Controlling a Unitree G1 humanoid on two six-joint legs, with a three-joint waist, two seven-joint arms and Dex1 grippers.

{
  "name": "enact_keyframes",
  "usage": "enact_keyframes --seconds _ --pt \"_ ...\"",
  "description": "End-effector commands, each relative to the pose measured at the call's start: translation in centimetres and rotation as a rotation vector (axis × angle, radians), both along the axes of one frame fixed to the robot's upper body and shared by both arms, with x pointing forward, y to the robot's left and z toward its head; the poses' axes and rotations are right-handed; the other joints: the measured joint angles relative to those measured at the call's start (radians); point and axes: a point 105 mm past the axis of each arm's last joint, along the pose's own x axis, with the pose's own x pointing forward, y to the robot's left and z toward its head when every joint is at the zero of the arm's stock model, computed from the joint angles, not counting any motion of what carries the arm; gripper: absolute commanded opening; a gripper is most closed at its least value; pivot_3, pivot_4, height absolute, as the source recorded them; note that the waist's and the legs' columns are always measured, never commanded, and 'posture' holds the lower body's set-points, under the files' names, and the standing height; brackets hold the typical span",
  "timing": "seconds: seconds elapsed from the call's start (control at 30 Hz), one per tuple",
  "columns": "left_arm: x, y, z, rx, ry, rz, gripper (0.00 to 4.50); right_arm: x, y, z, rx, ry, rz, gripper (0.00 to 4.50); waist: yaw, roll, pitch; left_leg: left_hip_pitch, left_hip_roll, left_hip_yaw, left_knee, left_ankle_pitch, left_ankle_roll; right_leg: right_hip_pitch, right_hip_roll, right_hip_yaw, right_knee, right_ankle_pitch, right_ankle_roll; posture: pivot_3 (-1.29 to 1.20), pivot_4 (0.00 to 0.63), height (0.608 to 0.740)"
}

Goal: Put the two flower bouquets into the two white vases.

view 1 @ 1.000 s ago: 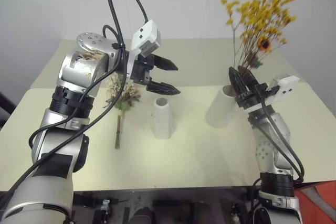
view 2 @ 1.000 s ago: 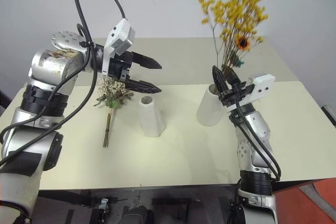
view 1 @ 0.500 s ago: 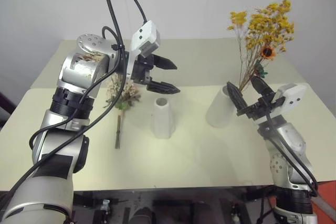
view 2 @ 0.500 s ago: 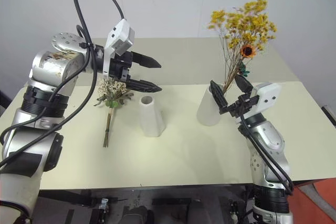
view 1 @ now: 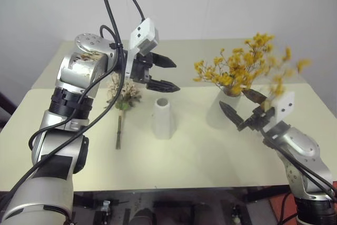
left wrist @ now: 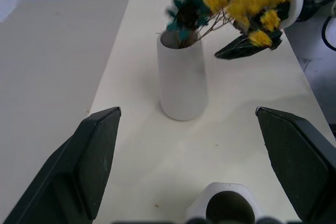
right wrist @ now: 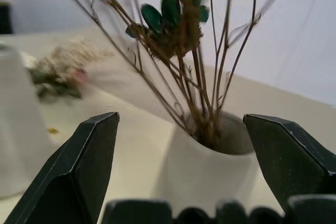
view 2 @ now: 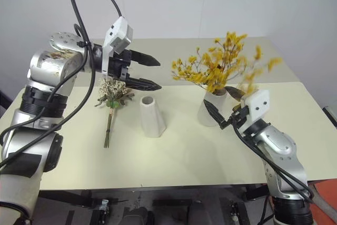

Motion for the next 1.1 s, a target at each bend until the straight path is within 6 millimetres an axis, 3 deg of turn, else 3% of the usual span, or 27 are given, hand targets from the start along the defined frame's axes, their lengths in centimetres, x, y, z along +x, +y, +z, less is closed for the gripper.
enact_keyframes --seconds 0.03,0.4,0.6,0.77,0.87,0.97,1.1 --pt "-0.4 0.5 1.2 -0.03 -0.037 0.005 4.5 0.4 -1.2 1.7 -0.001 -0.04 -0.064 4.46 0.001 0.0 0.0 0.0 0.0 0.0 0.0 0.0 0.0 0.0 0.0 0.0 0.0 0.0 0.0 0.0 0.15 0.74" --pt "-0.7 1.0 1.3 -0.048 -0.031 0.019 4.5 -1.0 -2.0 3.0 -0.014 -0.102 -0.029 4.46 0.002 0.0 0.0 0.0 0.0 0.0 0.0 0.0 0.0 0.0 0.0 0.0 0.0 0.0 0.0 0.0 0.15 0.74" --pt "-0.8 2.4 1.5 -0.082 -0.007 0.065 4.5 -4.0 -2.8 2.8 -0.033 -0.027 0.053 4.46 0.004 0.0 0.0 0.0 0.0 -0.001 0.0 0.0 0.0 0.0 0.0 0.0 0.0 0.0 0.0 0.0 0.15 0.74" --pt "-1.0 4.9 2.6 -0.181 -0.001 0.159 4.5 -7.3 -4.1 2.9 -0.057 0.056 0.127 4.46 0.005 0.0 0.0 0.0 0.0 -0.001 0.0 0.0 0.001 0.001 0.0 0.0 0.0 0.0 0.0 0.0 0.15 0.74" --pt "-0.4 6.7 3.7 -0.272 -0.043 0.328 4.5 -9.3 -3.7 2.3 -0.123 0.148 0.221 4.46 0.006 0.0 0.0 0.002 0.001 -0.001 0.0 -0.001 0.001 0.002 0.0 0.0 0.0 0.0 0.0 0.0 0.15 0.74" --pt "1.6 9.3 4.5 -0.373 -0.056 0.659 4.5 -10.5 -2.5 1.8 -0.198 0.21 0.298 4.46 0.007 -0.001 0.0 0.003 0.001 -0.001 0.001 -0.001 0.001 0.004 0.0 0.0 -0.001 0.0 0.0 0.0 0.15 0.74" --pt "1.7 13.0 2.8 -0.385 -0.02 0.967 4.5 -10.4 -0.1 1.9 -0.255 0.254 0.395 4.46 0.001 -0.001 0.0 0.007 0.001 -0.001 0.0 -0.001 0.001 0.007 0.0 0.001 -0.007 0.0 0.001 0.0 0.15 0.74"
